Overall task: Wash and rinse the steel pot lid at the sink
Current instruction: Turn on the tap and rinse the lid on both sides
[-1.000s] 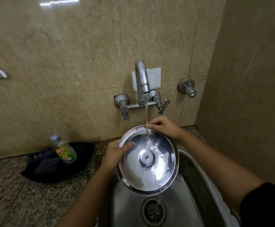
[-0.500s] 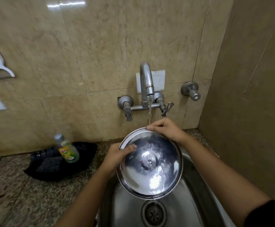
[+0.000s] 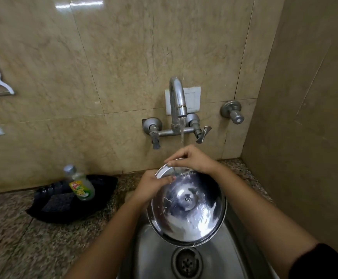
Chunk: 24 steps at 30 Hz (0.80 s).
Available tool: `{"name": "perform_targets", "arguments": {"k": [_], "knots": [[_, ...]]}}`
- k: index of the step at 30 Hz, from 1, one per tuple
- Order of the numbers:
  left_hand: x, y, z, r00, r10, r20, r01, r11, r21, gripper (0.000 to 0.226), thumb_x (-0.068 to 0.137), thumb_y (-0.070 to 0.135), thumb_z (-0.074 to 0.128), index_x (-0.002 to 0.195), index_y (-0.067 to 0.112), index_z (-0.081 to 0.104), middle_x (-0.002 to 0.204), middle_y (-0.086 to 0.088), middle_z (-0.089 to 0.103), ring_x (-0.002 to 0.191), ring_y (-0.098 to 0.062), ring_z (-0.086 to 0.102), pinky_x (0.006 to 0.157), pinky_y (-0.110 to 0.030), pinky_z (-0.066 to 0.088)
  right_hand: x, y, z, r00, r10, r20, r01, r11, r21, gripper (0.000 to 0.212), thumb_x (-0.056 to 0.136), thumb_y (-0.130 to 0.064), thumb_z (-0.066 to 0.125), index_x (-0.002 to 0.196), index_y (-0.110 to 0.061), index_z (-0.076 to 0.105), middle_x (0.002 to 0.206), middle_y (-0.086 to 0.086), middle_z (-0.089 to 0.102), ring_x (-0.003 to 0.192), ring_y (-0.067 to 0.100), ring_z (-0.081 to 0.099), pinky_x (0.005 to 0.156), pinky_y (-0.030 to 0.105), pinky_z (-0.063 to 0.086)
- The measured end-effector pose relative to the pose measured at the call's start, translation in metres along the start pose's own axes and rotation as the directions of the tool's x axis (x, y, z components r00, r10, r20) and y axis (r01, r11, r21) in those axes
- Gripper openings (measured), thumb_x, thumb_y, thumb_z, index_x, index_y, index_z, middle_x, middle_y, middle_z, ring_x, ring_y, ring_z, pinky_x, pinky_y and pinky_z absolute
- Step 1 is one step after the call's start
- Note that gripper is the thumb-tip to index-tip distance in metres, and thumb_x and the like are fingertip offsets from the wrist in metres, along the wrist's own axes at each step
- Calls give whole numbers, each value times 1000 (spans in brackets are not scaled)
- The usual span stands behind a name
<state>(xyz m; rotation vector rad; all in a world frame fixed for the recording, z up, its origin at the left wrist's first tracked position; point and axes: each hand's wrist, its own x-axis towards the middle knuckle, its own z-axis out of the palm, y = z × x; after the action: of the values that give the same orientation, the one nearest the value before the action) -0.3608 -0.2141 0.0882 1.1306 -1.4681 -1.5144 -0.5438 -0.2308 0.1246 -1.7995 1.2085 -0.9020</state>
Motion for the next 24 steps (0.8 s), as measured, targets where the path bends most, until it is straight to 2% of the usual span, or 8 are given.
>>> {"name": "perform_targets", "arguments": {"k": [4,7,9,12,14,17,21,24], "knots": [[-4,-5,-6,998,12,-65,-15,999,-49,19,76,10,76,94,6,75,92,-20,75,85,-37,72,84,-46,56,-2,-2,-5,1000,24,-7,-24,1000,4,23,82,-14,72,103,-3,72,74,-11,74,70,-4,66,70,16,48],[-10,-15,-16,988,-24,-155,1,989,-147,20,78,9,73,97,3,74,91,-17,76,85,-35,72,81,-43,57,-19,17,-24,977,138,-163,-108,977,181,16,86,-15,67,97,-6,74,77,-4,74,70,4,68,74,27,50],[-12,-12,-17,992,-80,-96,62,982,-177,21,80,8,71,99,0,73,90,-16,76,81,-29,73,74,-35,57,-23,20,-25,974,148,-172,-109,970,216,9,86,-15,67,88,-13,76,75,-2,75,70,8,69,72,28,51],[-3,6,-12,992,-89,88,85,995,54,18,79,11,73,96,7,74,89,-12,77,79,-23,73,71,-28,57,-15,-1,-4,998,58,-2,-58,996,71,10,84,-12,69,89,-6,75,77,3,74,71,6,67,69,19,50],[2,15,-7,991,-72,113,54,987,152,15,79,16,74,93,11,74,87,-11,77,78,-23,72,71,-28,56,-6,-8,7,1000,19,21,-20,999,42,14,81,-11,73,89,1,74,81,16,73,72,15,64,69,24,49],[-1,9,-8,1000,-14,-4,14,1000,-26,17,80,13,73,96,7,74,92,-16,76,84,-30,72,80,-36,58,-2,-4,-8,992,74,-105,-70,997,38,20,78,-19,75,89,-2,74,78,9,73,70,13,65,68,24,50],[-8,-1,-15,990,-122,-67,102,964,-247,24,82,16,70,101,1,72,99,-21,74,89,-36,70,85,-44,56,-11,9,-26,950,164,-265,-118,976,182,11,82,-19,71,85,-10,75,74,4,72,64,10,65,67,27,51],[-3,11,-11,990,-132,40,136,982,-135,26,80,18,73,100,2,73,103,-26,72,92,-38,69,89,-48,52,-4,-1,-4,989,68,-128,-62,997,49,13,81,-15,73,88,-5,75,82,14,74,72,14,66,73,28,52]]}}
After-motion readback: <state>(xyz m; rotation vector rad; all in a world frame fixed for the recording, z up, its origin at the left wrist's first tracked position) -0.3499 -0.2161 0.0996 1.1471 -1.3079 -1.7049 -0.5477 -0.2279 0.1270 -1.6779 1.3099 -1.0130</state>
